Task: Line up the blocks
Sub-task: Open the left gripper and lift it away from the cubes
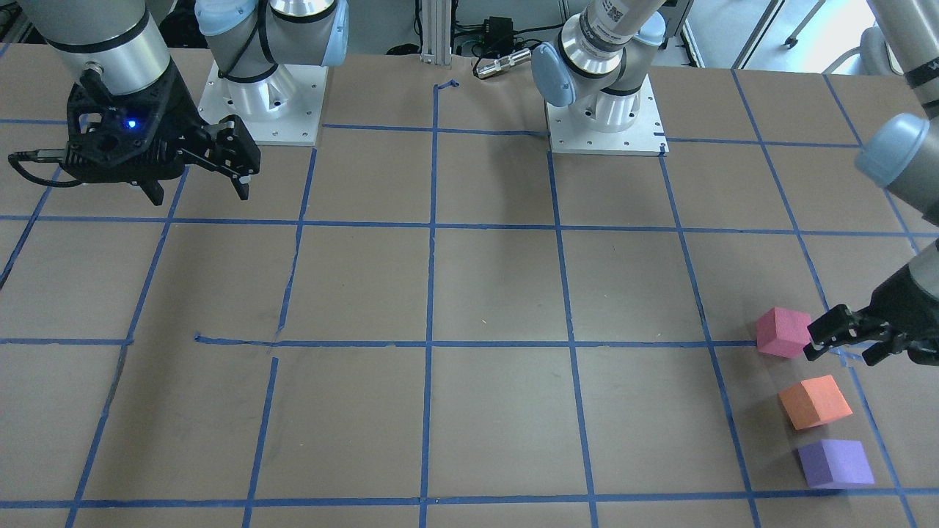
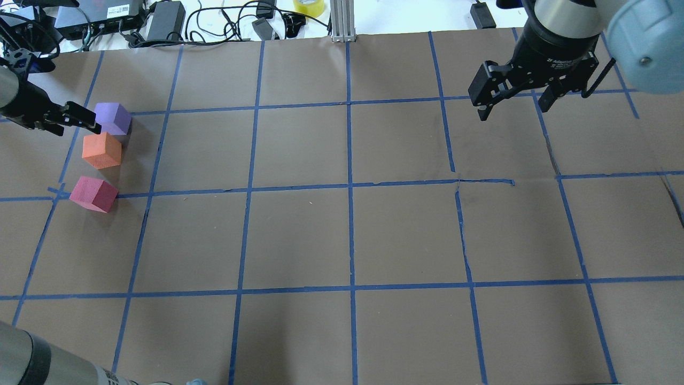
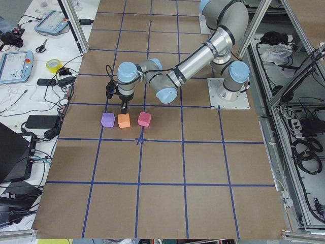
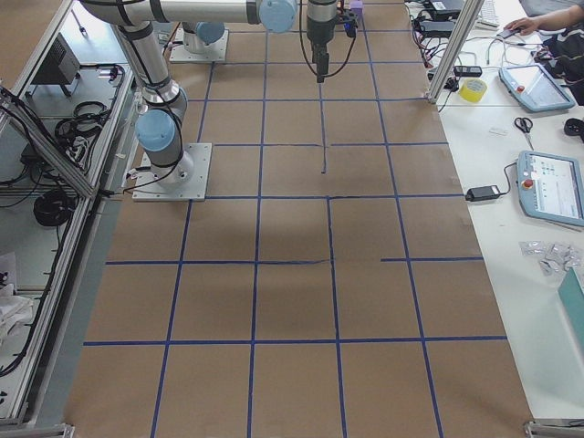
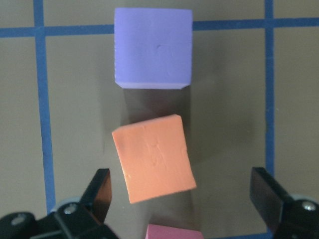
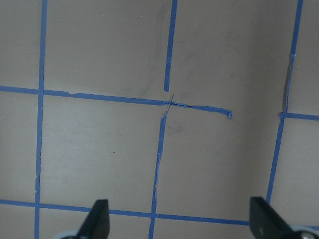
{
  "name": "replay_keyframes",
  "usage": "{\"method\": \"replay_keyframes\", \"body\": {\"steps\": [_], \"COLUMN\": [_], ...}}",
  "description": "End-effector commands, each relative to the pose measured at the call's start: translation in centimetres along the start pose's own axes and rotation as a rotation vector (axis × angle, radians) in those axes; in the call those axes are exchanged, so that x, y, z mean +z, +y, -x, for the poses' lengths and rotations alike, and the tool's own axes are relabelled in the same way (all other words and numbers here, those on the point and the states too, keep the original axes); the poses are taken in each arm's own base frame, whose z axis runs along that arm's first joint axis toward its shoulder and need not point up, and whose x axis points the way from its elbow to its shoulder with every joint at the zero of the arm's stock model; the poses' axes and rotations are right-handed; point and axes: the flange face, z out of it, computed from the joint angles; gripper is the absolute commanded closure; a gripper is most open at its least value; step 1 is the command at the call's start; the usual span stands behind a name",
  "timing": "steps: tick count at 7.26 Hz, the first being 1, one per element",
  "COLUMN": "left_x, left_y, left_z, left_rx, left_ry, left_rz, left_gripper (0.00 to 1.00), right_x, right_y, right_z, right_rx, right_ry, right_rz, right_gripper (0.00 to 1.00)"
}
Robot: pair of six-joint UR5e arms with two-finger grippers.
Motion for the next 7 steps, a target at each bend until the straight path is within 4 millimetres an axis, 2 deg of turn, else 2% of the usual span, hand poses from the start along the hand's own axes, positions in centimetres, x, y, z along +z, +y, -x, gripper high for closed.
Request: {"method": "replay_keyframes", "body": {"steps": [1,3,4,5,6,7], "left_x": [-8.1,-12.9,-13.4,-14.6,-15.7,-17.9], "left_y": [1.7,2.0,3.3,4.7,6.0,7.0], "left_z": [-6.9,-18.5,-25.3,-30.5,-33.3,-34.2], "left_rx": [-0.043,-0.016,-0.006,0.018,0.010,0.015], "left_ry": [-0.021,-0.157,-0.182,-0.172,-0.164,-0.160], "left_rz": [0.027,-0.001,0.040,0.047,0.054,0.031], "left_gripper": [0.00,0.00,0.00,0.00,0.00,0.00], "right_x": [-0.1,0.0,0.0,0.1,0.1,0.0], "right_y": [0.1,0.1,0.1,0.1,0.1,0.2], "right_z": [0.0,0.0,0.0,0.0,0.0,0.0], "right_rx": [0.000,0.006,0.006,0.007,0.007,0.007], "right_ry": [-0.001,-0.001,-0.001,0.000,0.000,0.000], "right_rz": [0.003,0.007,0.006,0.009,0.009,0.009], "right_gripper": [0.00,0.00,0.00,0.00,0.00,0.00]}}
